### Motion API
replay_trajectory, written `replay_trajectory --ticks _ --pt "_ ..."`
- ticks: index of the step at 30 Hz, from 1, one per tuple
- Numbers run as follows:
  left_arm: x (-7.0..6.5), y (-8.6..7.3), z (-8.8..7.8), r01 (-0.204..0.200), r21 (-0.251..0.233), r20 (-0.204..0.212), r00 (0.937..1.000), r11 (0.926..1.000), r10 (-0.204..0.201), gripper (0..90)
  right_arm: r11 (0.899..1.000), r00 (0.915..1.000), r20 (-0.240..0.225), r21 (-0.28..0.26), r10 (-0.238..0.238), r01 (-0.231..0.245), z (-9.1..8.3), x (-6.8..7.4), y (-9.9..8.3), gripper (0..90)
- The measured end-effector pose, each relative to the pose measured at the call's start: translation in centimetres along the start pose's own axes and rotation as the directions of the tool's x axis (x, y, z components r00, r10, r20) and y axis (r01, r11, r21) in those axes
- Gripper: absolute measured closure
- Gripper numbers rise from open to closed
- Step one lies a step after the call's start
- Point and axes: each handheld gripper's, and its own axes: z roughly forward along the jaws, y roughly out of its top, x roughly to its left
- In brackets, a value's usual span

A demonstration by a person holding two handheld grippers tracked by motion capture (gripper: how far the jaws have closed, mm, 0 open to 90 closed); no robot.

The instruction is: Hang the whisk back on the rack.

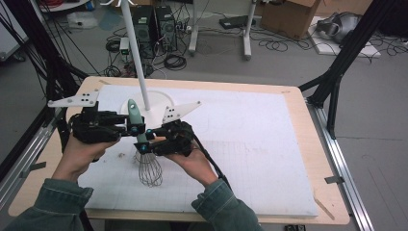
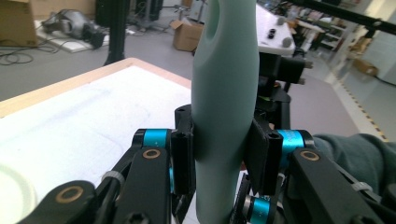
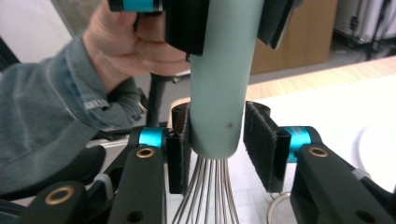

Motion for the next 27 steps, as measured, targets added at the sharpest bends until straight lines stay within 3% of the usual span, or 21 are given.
replay_trajectory --ticks 5,7,11,12,16,22,24,27 --pt "0.02 -0.04 -0.04 -0.007 -0.005 -0.023 0.9997 1.0000 0.007 66.3 1.000 1.0000 -0.001 -0.006 0.006 -0.006 0.12 0.12 -0.01 68.7" --pt "0.02 -0.07 -0.04 -0.010 -0.011 -0.052 0.9986 0.9999 0.009 66.0 1.000 0.9987 0.051 -0.006 0.003 -0.002 0.09 0.32 0.08 68.9" --pt "-0.03 -0.18 -0.04 -0.004 -0.022 -0.119 0.9929 0.9997 0.002 63.1 1.000 0.9858 0.168 -0.017 -0.006 0.009 0.10 0.77 0.27 68.9" --pt "-0.06 -0.28 0.00 -0.002 -0.025 -0.141 0.9899 0.9997 -0.001 60.9 1.000 0.9833 0.182 -0.027 0.008 -0.003 0.07 0.87 0.29 69.0" --pt "-0.01 -0.59 0.30 -0.002 -0.015 -0.168 0.9858 0.9999 0.000 60.4 0.999 0.9700 0.242 -0.043 0.026 -0.016 0.21 0.96 0.47 69.0" --pt "-0.12 -0.64 0.47 -0.020 0.001 -0.171 0.9851 0.9998 0.020 67.9 0.999 0.9676 0.250 -0.036 0.030 -0.022 0.37 0.93 0.47 68.6" --pt "-0.11 -0.53 0.42 -0.023 0.006 -0.159 0.9869 0.9997 0.024 68.0 0.999 0.9721 0.234 -0.033 0.022 -0.014 0.25 0.87 0.46 67.5" --pt "0.13 -0.36 0.14 -0.031 -0.002 -0.157 0.9871 0.9995 0.031 68.1 1.000 0.9740 0.226 -0.023 -0.008 0.014 -0.24 0.87 0.42 57.5"
